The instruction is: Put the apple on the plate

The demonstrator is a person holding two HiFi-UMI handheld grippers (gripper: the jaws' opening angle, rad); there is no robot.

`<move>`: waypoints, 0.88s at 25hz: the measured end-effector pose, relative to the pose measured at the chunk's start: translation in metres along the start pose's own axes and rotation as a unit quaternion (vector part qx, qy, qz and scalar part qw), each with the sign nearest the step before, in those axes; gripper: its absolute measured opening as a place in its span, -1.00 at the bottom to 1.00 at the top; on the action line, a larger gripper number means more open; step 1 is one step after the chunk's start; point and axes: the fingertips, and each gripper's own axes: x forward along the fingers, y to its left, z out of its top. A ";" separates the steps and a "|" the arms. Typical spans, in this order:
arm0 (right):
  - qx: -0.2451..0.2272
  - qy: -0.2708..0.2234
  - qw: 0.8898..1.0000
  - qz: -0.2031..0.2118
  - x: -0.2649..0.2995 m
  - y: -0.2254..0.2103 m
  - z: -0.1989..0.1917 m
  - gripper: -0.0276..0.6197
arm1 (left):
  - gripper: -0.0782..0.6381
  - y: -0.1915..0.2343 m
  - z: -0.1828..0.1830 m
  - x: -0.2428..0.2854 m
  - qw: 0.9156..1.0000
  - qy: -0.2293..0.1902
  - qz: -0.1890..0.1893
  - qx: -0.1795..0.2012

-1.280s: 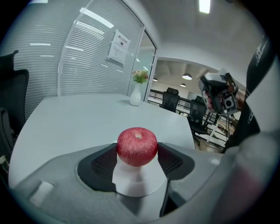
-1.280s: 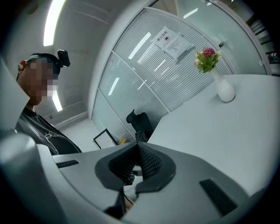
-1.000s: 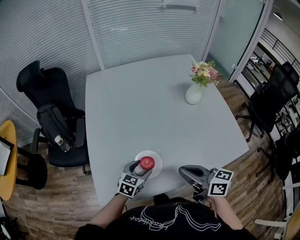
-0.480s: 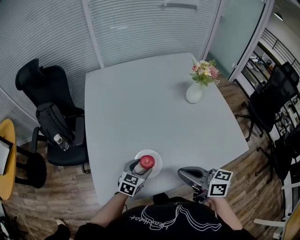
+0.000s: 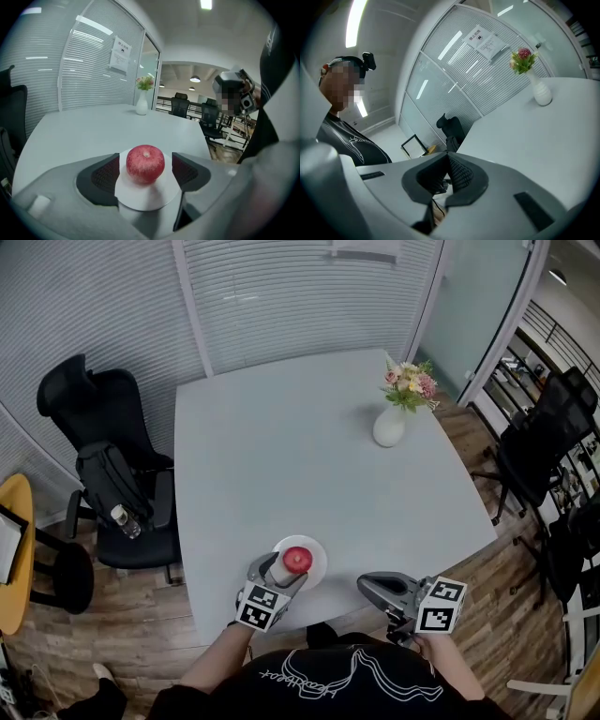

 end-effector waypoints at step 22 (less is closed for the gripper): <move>-0.134 -0.044 0.989 0.031 0.011 0.111 -0.002 -0.89 | -0.11 -0.093 0.126 -0.215 0.978 -0.171 -0.114 -0.045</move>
